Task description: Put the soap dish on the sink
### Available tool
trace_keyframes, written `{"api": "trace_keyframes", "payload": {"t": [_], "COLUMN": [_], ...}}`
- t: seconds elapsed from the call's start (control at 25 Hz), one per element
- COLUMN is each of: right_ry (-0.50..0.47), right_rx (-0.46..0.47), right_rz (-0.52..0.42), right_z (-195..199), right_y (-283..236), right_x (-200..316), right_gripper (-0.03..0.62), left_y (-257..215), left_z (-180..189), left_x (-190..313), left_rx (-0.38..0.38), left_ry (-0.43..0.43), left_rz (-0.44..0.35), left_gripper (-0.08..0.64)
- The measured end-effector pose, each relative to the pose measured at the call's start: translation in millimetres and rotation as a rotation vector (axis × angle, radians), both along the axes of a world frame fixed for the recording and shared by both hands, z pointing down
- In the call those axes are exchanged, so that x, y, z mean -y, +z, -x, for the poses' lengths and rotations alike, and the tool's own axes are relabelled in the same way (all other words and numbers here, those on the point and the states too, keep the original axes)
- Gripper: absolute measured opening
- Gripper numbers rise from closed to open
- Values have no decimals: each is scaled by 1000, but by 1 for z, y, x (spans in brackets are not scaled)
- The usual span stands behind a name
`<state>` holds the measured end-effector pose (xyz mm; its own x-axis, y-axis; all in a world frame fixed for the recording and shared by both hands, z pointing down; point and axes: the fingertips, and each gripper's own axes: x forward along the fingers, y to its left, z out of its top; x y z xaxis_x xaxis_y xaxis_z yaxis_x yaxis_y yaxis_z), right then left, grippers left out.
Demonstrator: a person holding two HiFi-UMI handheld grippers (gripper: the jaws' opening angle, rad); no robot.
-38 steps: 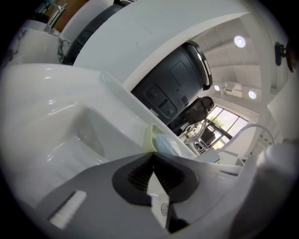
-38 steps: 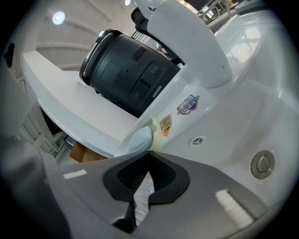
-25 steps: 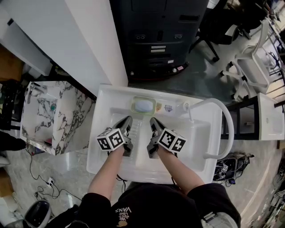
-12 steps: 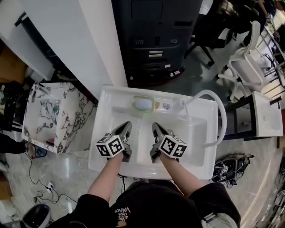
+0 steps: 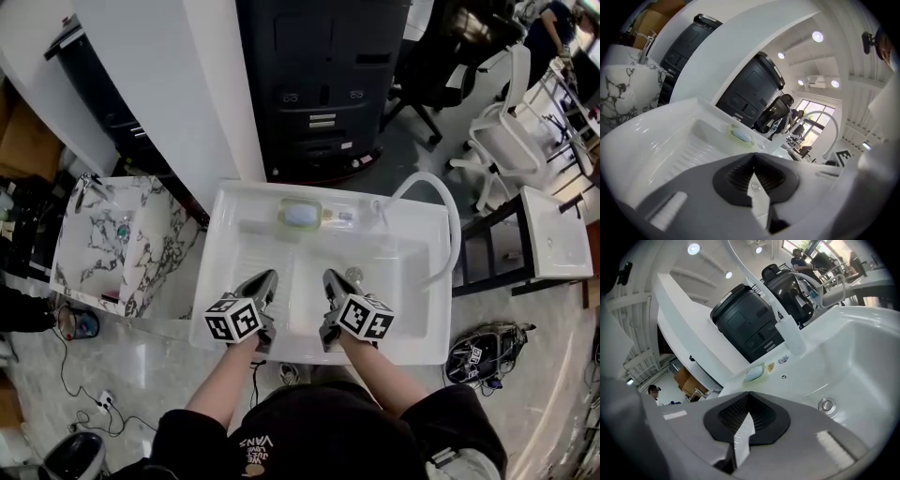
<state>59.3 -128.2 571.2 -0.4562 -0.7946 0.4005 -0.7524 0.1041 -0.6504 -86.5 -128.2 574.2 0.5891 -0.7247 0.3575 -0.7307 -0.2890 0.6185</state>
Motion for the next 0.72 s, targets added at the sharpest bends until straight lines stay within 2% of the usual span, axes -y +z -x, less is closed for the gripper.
{"api": "trace_keyframes", "payload": {"t": [0.72], "right_ry": [-16], "right_rx": [-40], "right_rz": [-106], "right_z": [2], "right_y": [-43], "right_x": [-60], "right_gripper": [2], "left_y": [-39], "left_z": [8], "left_x": [-65], "left_rx": [32], "left_ry": [29], "left_rz": [-103], "left_gripper": [52]}}
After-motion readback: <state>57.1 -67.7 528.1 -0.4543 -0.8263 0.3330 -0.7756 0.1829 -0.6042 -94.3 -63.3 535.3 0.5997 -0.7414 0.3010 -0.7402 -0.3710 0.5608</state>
